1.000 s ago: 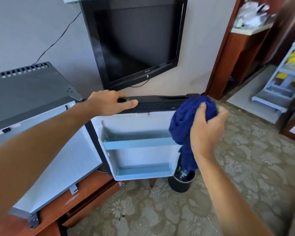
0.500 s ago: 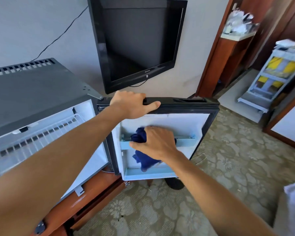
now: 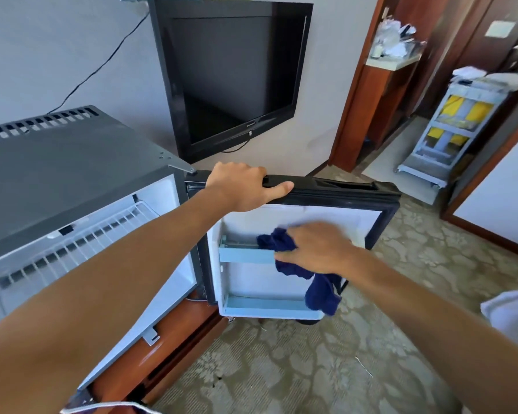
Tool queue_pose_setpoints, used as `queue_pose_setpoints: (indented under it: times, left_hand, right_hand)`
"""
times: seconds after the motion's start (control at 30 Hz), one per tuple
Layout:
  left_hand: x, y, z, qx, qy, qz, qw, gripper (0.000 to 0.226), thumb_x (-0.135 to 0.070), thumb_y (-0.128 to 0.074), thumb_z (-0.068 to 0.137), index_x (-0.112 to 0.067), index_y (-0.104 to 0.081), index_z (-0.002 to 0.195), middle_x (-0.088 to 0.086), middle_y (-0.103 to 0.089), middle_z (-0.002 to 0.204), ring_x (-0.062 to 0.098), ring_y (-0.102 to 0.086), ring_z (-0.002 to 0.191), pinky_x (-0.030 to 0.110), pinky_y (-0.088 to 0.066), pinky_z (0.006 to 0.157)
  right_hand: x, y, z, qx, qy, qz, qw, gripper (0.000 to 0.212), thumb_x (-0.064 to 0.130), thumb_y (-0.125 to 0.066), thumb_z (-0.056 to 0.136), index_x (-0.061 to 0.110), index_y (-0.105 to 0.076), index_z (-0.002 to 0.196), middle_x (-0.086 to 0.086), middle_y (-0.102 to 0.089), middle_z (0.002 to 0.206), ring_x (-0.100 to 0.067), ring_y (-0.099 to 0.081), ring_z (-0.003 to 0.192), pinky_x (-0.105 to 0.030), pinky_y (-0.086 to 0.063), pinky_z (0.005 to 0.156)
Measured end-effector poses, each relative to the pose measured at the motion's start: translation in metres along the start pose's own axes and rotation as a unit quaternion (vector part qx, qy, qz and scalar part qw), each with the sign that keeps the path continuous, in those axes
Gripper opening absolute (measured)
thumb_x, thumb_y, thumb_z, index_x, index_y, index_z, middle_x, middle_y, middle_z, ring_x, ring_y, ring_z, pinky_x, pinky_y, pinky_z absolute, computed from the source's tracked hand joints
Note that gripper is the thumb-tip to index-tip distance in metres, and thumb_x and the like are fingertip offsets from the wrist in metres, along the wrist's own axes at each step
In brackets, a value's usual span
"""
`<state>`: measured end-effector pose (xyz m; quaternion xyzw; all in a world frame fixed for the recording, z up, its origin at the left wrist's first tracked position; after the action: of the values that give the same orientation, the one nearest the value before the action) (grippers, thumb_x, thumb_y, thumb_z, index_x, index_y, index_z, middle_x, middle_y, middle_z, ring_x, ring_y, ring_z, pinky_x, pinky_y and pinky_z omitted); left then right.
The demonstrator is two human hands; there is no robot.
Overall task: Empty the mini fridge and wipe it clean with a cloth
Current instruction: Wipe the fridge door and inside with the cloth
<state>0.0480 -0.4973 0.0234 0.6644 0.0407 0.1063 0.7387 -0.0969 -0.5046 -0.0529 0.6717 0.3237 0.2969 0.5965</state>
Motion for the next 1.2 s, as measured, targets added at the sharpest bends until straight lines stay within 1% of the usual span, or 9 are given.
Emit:
queue_pose_setpoints:
  times: [0.13, 0.3, 0.37, 0.53, 0.6, 0.7, 0.9, 1.03, 1.2]
  left_hand:
    - [-0.003, 0.001, -0.004, -0.004, -0.006, 0.005, 1.000, 0.077, -0.088, -0.014, 0.089, -0.022, -0.054, 0.098, 0.002, -0.055, 0.083, 0.029, -0.052, 0.084, 0.043, -0.038, 0.078]
    - [-0.006, 0.001, -0.002, 0.001, -0.013, -0.010, 1.000, 0.076, -0.088, -0.015, 0.089, -0.022, -0.052, 0.098, 0.002, -0.056, 0.089, 0.028, -0.052, 0.087, 0.043, -0.040, 0.081]
    - [0.001, 0.002, 0.000, 0.017, -0.024, -0.062, 0.998, 0.073, -0.087, -0.023, 0.090, -0.024, -0.056, 0.102, 0.000, -0.059, 0.095, 0.026, -0.054, 0.092, 0.042, -0.041, 0.083]
    - [0.032, 0.001, -0.001, 0.093, 0.004, -0.072, 0.993, 0.092, -0.101, -0.023, 0.076, -0.025, -0.068, 0.102, -0.002, -0.064, 0.104, 0.028, -0.059, 0.102, 0.045, -0.043, 0.092]
    - [0.036, -0.003, -0.003, 0.100, 0.019, -0.062, 0.993, 0.103, -0.105, -0.018, 0.070, -0.021, -0.071, 0.098, 0.000, -0.068, 0.106, 0.028, -0.059, 0.101, 0.044, -0.039, 0.088]
    - [0.035, -0.001, -0.004, 0.091, 0.024, -0.063, 0.994, 0.108, -0.105, -0.016, 0.070, -0.023, -0.071, 0.114, 0.001, -0.069, 0.121, 0.030, -0.060, 0.111, 0.043, -0.035, 0.089]
    - [0.033, 0.000, -0.003, 0.075, 0.019, -0.047, 0.996, 0.100, -0.099, -0.012, 0.078, -0.021, -0.068, 0.105, -0.001, -0.060, 0.101, 0.027, -0.054, 0.093, 0.042, -0.034, 0.083]
    - [0.035, 0.003, -0.002, 0.040, 0.029, -0.028, 0.998, 0.100, -0.098, -0.011, 0.080, -0.019, -0.069, 0.101, 0.001, -0.061, 0.094, 0.027, -0.055, 0.089, 0.041, -0.036, 0.079]
    - [0.036, 0.002, 0.001, 0.016, 0.020, -0.020, 0.999, 0.090, -0.095, -0.010, 0.083, -0.019, -0.057, 0.073, 0.000, -0.061, 0.080, 0.024, -0.060, 0.086, 0.038, -0.037, 0.074]
  right_hand:
    - [0.055, 0.001, 0.016, -0.111, 0.000, -0.007, 0.994, 0.050, 0.061, -0.041, 0.100, 0.016, -0.059, 0.088, -0.002, -0.065, 0.082, -0.025, -0.060, 0.076, -0.036, -0.039, 0.062]
    - [0.047, -0.011, 0.012, -0.233, -0.069, 0.228, 0.943, 0.045, 0.057, -0.057, 0.092, 0.020, -0.043, 0.070, 0.004, -0.053, 0.065, -0.024, -0.057, 0.070, -0.037, -0.037, 0.059]
    - [0.034, -0.003, -0.003, -0.291, -0.082, 0.332, 0.893, 0.043, 0.057, -0.058, 0.089, 0.019, -0.050, 0.072, 0.005, -0.051, 0.062, -0.020, -0.054, 0.064, -0.041, -0.043, 0.058]
    - [0.076, 0.029, -0.046, -0.481, -0.033, 0.355, 0.801, 0.031, 0.039, -0.061, 0.097, 0.012, -0.065, 0.112, 0.001, -0.065, 0.116, -0.017, -0.061, 0.104, -0.031, -0.050, 0.084]
    - [0.116, 0.024, -0.022, -0.453, 0.031, 0.325, 0.830, 0.036, 0.029, -0.066, 0.092, 0.009, -0.063, 0.122, -0.007, -0.055, 0.138, -0.024, -0.055, 0.124, -0.032, -0.046, 0.097]
    - [0.167, -0.003, 0.009, -0.438, 0.126, 0.110, 0.883, 0.031, 0.006, -0.072, 0.084, 0.005, -0.064, 0.115, -0.013, -0.058, 0.129, -0.034, -0.052, 0.128, -0.043, -0.044, 0.108]
    - [0.196, -0.023, 0.019, -0.436, 0.206, -0.135, 0.866, 0.020, 0.003, -0.051, 0.089, 0.008, -0.070, 0.086, -0.012, -0.069, 0.097, -0.035, -0.063, 0.111, -0.047, -0.041, 0.111]
    - [0.202, -0.089, 0.042, -0.277, 0.201, -0.327, 0.881, 0.035, 0.019, -0.047, 0.094, 0.009, -0.072, 0.116, -0.014, -0.069, 0.122, -0.035, -0.059, 0.122, -0.049, -0.034, 0.117]
    - [0.197, -0.216, 0.046, -0.123, 0.215, -0.419, 0.874, 0.053, 0.025, -0.041, 0.104, -0.001, -0.042, 0.149, -0.025, -0.042, 0.154, -0.041, -0.035, 0.145, -0.055, -0.013, 0.123]
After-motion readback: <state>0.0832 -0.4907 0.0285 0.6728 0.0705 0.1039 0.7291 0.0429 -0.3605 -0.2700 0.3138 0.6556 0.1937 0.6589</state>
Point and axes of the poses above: each hand's wrist, its own z-axis towards the middle knuckle, its own y-axis out of the back of the hand, x = y × z, the point moved 9 cm from there along z, towards the middle knuckle
